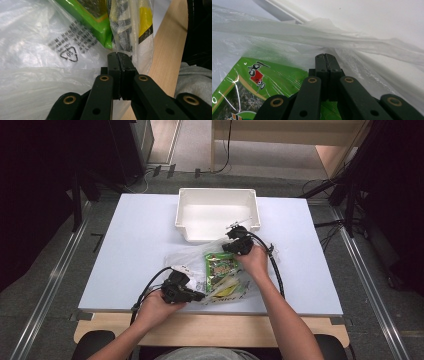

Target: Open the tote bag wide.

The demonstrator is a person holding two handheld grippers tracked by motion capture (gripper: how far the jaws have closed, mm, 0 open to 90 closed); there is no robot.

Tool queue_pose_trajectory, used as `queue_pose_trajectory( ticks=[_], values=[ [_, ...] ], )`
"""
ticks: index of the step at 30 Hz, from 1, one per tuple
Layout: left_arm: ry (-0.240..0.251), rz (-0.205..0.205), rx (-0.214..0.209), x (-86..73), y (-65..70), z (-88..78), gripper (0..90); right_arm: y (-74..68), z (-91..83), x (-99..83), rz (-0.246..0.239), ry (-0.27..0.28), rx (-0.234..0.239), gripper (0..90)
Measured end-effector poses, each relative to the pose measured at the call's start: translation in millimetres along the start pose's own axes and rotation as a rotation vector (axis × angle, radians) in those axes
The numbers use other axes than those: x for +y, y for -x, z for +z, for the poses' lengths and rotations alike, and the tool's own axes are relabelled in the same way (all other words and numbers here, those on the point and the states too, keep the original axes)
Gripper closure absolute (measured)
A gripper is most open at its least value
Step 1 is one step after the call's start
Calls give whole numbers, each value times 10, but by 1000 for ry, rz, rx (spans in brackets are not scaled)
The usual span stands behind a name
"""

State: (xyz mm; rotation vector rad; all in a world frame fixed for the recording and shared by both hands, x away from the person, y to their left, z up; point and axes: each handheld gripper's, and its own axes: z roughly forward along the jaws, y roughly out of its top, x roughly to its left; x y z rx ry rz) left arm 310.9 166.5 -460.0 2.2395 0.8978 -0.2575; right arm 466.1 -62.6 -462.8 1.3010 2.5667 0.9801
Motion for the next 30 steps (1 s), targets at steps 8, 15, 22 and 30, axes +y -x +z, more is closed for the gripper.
queue_pose_trajectory(
  ticks=[8, 15, 22, 30],
  values=[
    [-27, 39, 13, -80, 69, 35, 900, -11, 11, 4, 10, 13, -19, 900],
    [-50, 43, -9, -162, 140, 17, 900, -17, 13, 11, 3, 10, -25, 900],
    [-91, 37, -19, -271, 150, 28, 900, -18, 16, 23, 14, 8, -33, 900],
    [-107, 35, -17, -331, 110, -25, 900, -32, 26, 2, 37, 34, -45, 900]
  ],
)
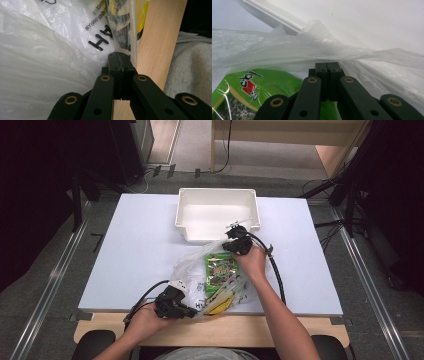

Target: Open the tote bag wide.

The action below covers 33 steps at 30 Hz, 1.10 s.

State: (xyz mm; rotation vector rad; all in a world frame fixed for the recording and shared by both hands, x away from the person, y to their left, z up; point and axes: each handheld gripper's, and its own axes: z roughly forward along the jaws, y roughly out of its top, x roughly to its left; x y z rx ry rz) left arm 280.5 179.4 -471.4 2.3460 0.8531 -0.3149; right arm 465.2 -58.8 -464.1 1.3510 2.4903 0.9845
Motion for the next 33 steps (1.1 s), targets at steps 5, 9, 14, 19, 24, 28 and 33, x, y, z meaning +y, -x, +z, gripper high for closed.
queue_pose_trajectory(
  ticks=[5, 9, 14, 19, 24, 28, 33],
  values=[
    [45, -26, -33, 46, -33, -23, 900, -16, -3, -1, 2, -3, 3, 900],
    [102, -26, -14, 118, -32, -107, 896, -17, -56, 4, 12, -1, 25, 900],
    [141, -36, 1, 221, -35, -234, 859, -44, -162, -8, -2, 12, 52, 860],
    [167, -42, 21, 367, -75, -384, 807, -41, -273, -59, 0, 20, 76, 838],
    [186, -34, 46, 514, -100, -492, 791, -72, -400, -89, -19, 35, 91, 821],
    [193, -29, 62, 668, -153, -531, 796, -83, -475, -113, -27, 43, 103, 786],
    [182, -18, 86, 845, -224, -555, 772, -82, -539, -173, -29, 50, 120, 725]
  ],
)
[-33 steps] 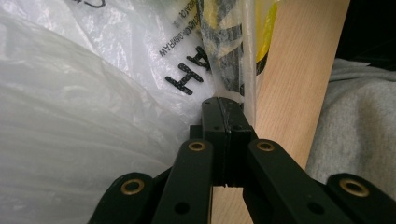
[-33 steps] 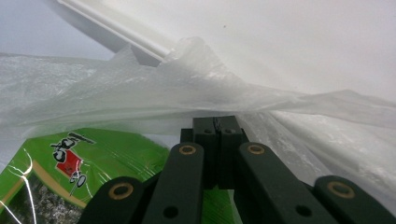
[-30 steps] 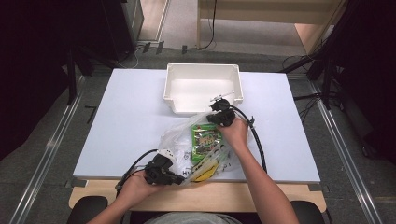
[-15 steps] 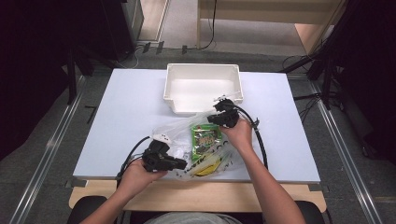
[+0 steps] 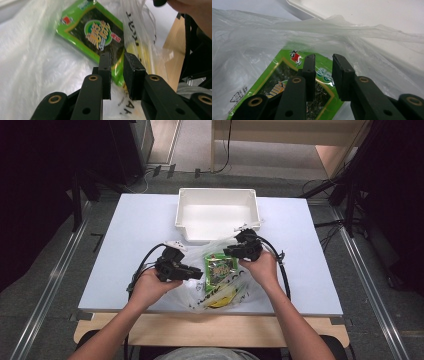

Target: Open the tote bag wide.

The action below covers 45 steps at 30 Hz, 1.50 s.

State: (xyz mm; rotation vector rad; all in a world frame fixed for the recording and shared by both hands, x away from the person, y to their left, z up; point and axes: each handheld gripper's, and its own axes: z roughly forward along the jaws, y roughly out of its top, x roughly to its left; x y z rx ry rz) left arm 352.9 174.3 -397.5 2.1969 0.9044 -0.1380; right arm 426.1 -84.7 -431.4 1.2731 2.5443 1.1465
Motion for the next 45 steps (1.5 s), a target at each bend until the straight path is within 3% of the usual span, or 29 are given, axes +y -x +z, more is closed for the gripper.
queue_pose_trajectory(
  ticks=[2, 9, 12, 17, 25, 28, 29, 32, 34, 41, 45],
  values=[
    [-1, -4, -17, 77, -28, -2, 710, -12, -43, -23, -9, 9, 1, 696],
    [19, 17, -13, 277, -96, 34, 476, -53, -182, -102, -36, 32, 15, 548],
    [3, 33, -4, 342, -119, 51, 451, -55, -213, -114, -37, 39, 21, 486],
    [11, 35, -8, 421, -162, 66, 447, -59, -248, -129, -45, 36, 33, 491],
    [26, 36, 36, 615, -271, 122, 609, -49, -305, -163, -43, 28, 58, 649],
    [8, 10, 38, 685, -342, 184, 732, -44, -318, -184, -35, 26, 58, 734],
    [8, 10, 38, 685, -342, 184, 770, -44, -318, -184, -35, 26, 58, 734],
    [16, 11, 46, 728, -402, 251, 887, -60, -335, -192, -31, 24, 56, 849],
    [18, -9, 35, 748, -441, 293, 900, -71, -346, -195, -30, 29, 54, 878],
    [5, -17, 23, 768, -522, 445, 900, -57, -337, -229, -21, 39, 48, 900],
    [-33, -10, 48, 760, -564, 583, 900, -48, -305, -250, -26, 28, 42, 900]
  ],
)
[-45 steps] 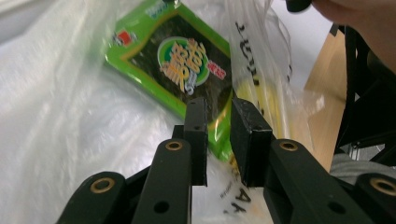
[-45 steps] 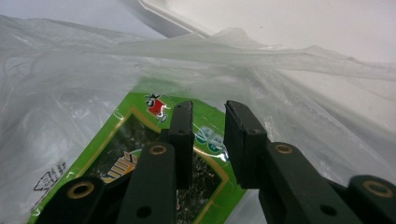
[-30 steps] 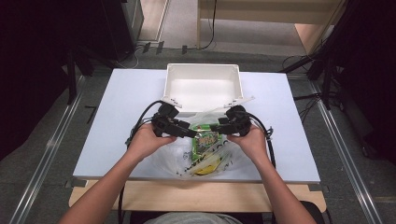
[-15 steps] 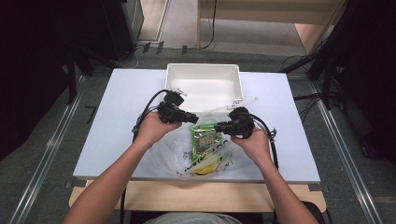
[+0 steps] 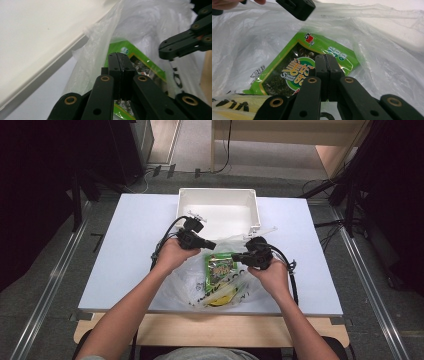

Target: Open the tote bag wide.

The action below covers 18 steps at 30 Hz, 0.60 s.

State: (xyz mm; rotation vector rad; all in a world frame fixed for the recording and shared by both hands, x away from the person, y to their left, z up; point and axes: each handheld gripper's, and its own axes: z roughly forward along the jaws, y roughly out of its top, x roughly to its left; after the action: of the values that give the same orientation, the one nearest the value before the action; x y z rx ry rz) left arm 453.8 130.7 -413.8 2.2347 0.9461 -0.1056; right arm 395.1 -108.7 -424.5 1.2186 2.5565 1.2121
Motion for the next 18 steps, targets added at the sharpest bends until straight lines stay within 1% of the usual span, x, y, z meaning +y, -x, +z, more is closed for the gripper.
queue_pose_trajectory(
  ticks=[1, 2, 3, 6, 7, 8, 9, 10, 14, 16, 17, 18],
  values=[
    [-12, 3, 12, -11, -19, 61, 900, -3, 11, -10, 2, -6, 1, 900],
    [-12, 3, 12, -11, -19, 61, 900, -8, 19, -19, 2, -9, 1, 900],
    [-22, 7, 26, -19, -41, 106, 900, -9, 28, -29, -4, -13, -1, 900],
    [-25, 6, 28, -26, -45, 148, 900, -13, 41, -57, -2, -27, -1, 900],
    [-34, 16, 29, -26, -56, 163, 900, -5, 58, -88, -4, -35, 0, 900],
    [-29, 8, 33, -28, -54, 183, 900, -5, 58, -88, -4, -35, 0, 900],
    [-31, 11, 37, -28, -64, 197, 900, -6, 64, -105, 6, -36, 3, 900],
    [-28, 3, 36, -29, -88, 230, 896, 3, 80, -137, 10, -41, 7, 900],
    [-24, -2, 34, -38, -131, 276, 899, 14, 106, -182, 21, -55, 5, 900],
    [-28, 0, 38, -43, -151, 290, 899, 16, 109, -187, 20, -60, 4, 900],
    [-22, 3, 50, -45, -173, 299, 899, 12, 107, -195, 14, -56, 8, 900],
    [-22, 3, 50, -45, -173, 299, 899, 12, 107, -195, 14, -56, 8, 900]
  ],
)
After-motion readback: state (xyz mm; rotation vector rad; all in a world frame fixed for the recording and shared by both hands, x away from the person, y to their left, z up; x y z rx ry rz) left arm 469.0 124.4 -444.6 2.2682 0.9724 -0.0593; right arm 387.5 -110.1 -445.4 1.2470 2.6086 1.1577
